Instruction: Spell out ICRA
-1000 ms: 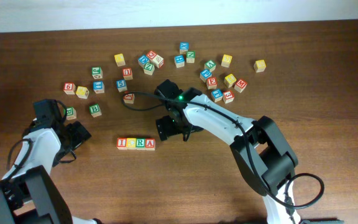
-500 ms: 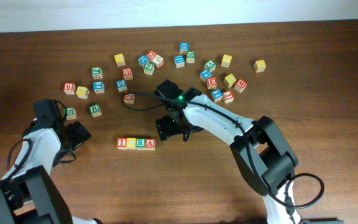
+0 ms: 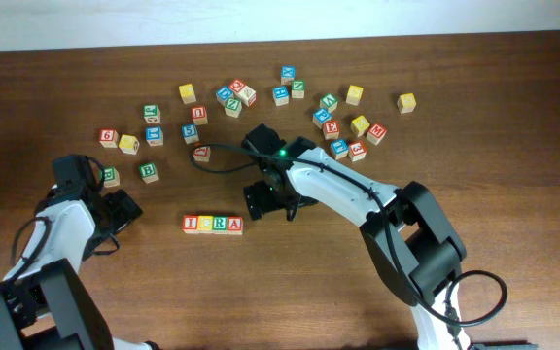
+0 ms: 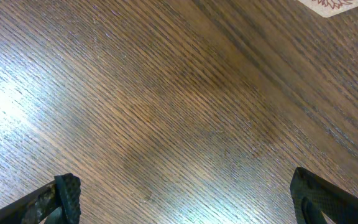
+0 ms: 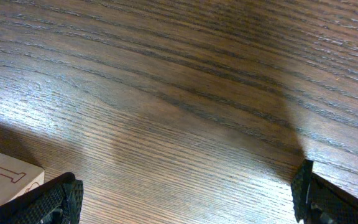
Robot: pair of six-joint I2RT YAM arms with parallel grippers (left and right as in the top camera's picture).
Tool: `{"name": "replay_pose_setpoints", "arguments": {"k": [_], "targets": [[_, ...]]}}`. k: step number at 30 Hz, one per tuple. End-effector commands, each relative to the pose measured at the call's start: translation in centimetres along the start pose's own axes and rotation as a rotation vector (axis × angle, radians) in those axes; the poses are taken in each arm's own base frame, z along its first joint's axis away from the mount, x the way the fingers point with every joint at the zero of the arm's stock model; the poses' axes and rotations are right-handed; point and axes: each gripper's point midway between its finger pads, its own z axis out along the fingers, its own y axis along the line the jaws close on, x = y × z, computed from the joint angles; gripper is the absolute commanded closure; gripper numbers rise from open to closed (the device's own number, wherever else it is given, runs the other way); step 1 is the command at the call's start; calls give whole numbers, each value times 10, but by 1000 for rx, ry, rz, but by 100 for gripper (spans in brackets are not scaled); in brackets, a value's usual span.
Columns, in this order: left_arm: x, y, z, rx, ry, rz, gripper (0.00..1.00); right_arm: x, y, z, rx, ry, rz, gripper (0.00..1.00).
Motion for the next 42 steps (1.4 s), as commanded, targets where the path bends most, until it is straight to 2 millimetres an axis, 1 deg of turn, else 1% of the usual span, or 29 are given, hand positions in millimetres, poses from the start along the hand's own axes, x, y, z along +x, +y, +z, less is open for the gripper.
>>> {"name": "replay_pose_setpoints", "arguments": {"k": [1, 19, 20, 21, 22, 25, 26, 27, 28, 32, 35, 40, 42], "targets": [[0, 3, -1, -7, -5, -8, 1, 0, -2, 1, 10, -2, 5, 2], [0, 3, -1, -7, -5, -8, 1, 0, -2, 1, 10, -2, 5, 2], [0, 3, -1, -7, -5, -8, 1, -5, -2, 1, 11, -23, 4, 2], [0, 3, -1, -7, -5, -8, 1, -19, -5, 1, 34, -86, 3, 2], [0, 3, -1, -7, -5, -8, 1, -48, -2, -4, 38, -211, 3, 2], [0, 3, -1, -7, -5, -8, 1, -64, 4, -7, 12, -279, 2, 2], [0, 3, -1, -7, -5, -8, 1, -71, 0, -10, 45, -317, 7, 1], [0, 3, -1, -7, -5, -8, 1, -81, -12, -14, 115, -369, 21, 2], [0, 3, -1, -7, -5, -8, 1, -86, -21, -18, 167, -402, 30, 2], [0, 3, -1, -7, -5, -7, 1, -87, -23, -18, 179, -405, 32, 2], [0, 3, -1, -7, -5, -8, 1, -89, -31, -21, 224, -425, 40, 2], [0, 3, -1, -7, -5, -8, 1, -89, -30, -21, 220, -424, 38, 2], [0, 3, -1, -7, -5, -8, 1, -88, -35, -21, 236, -416, 44, 2]]}}
